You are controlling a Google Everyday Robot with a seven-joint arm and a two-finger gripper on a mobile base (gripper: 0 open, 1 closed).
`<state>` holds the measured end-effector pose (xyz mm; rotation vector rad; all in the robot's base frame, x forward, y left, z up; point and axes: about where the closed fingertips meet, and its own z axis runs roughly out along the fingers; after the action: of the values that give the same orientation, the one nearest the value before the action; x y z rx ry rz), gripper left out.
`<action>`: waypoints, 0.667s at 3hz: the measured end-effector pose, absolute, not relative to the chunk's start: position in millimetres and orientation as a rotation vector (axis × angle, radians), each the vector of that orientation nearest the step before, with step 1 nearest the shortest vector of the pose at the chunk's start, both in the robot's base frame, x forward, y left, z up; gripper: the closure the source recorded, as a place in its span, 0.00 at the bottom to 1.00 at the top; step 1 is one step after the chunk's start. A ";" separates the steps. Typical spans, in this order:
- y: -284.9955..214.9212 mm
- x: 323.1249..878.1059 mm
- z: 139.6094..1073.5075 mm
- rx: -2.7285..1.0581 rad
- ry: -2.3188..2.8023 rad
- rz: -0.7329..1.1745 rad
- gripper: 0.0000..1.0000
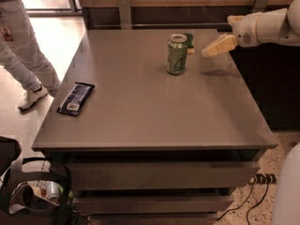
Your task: Move sponge near rxbar blueberry
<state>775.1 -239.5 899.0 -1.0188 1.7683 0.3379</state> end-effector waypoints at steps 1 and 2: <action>-227.1 783.8 881.0 -0.968 1.790 0.354 0.00; -219.7 797.6 864.4 -0.905 1.774 0.403 0.00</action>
Offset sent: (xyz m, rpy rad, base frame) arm 0.0403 0.0188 -0.0511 0.1920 0.0115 -0.0792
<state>797.6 -219.7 864.4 -0.9049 1.7737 0.4032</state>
